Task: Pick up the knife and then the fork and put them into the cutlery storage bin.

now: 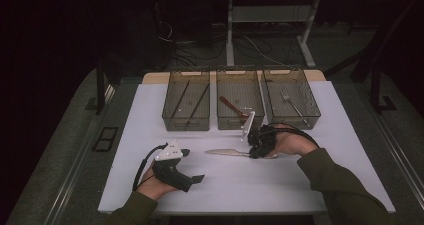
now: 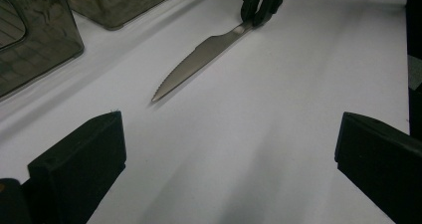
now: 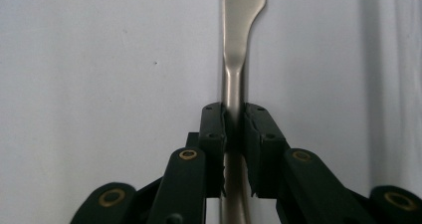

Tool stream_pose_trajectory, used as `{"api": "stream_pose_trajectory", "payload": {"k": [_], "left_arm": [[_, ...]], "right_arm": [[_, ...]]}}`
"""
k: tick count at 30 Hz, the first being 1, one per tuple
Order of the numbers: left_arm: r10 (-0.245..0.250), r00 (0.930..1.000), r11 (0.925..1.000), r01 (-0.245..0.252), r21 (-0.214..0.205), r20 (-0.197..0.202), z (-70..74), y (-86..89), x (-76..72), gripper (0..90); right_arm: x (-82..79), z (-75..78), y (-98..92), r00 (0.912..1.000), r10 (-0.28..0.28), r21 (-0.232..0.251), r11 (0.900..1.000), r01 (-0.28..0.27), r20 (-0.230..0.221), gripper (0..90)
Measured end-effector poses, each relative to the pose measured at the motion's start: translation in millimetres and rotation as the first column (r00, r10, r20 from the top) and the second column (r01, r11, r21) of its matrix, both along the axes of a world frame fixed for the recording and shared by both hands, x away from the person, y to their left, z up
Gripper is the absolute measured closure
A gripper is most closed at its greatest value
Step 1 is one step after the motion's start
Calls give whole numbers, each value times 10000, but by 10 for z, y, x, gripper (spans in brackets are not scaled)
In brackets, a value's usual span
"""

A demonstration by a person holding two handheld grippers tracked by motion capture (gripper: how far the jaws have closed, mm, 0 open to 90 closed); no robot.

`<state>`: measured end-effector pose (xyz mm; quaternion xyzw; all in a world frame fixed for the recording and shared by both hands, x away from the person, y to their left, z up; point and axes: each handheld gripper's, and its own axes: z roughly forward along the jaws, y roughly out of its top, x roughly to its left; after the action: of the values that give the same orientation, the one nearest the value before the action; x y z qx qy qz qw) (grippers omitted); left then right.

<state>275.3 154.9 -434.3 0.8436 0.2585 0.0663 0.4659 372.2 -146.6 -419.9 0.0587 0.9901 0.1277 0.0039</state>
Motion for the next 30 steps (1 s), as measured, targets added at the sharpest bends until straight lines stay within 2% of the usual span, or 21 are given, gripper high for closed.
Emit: {"api": "stream_pose_trajectory", "payload": {"k": [2,6,12,17,20,24,26,30], "left_arm": [[-1,10000,10000,1,6,-6,0,0,0,0],[-8,10000,10000,8,23,-7,-2,-4,1,0],[-4,10000,10000,4,26,-3,0,-5,-2,0],[0,10000,10000,0,-7,5,2,-2,-3,0],[0,10000,10000,0,-22,11,3,-1,-3,0],[-5,10000,10000,5,16,7,2,0,0,0],[-5,10000,10000,5,25,9,2,-2,-1,0],[21,10000,10000,-21,-9,10,2,-1,-1,0]], "right_arm": [[4,0,11,10000,24,-69,10000,-25,-39,790],[-9,-3,43,9997,201,-278,9994,-196,155,781],[-14,9,130,9993,319,-914,9954,-298,218,791],[-24,12,116,9994,261,-834,9962,-241,228,795],[-33,10,72,9993,215,-503,9985,-199,305,796],[-41,12,-34,9997,-72,293,9995,64,252,797],[-50,33,-89,9996,-244,800,9965,230,170,796],[-65,82,-201,9985,-542,1683,9844,519,93,796]]}}
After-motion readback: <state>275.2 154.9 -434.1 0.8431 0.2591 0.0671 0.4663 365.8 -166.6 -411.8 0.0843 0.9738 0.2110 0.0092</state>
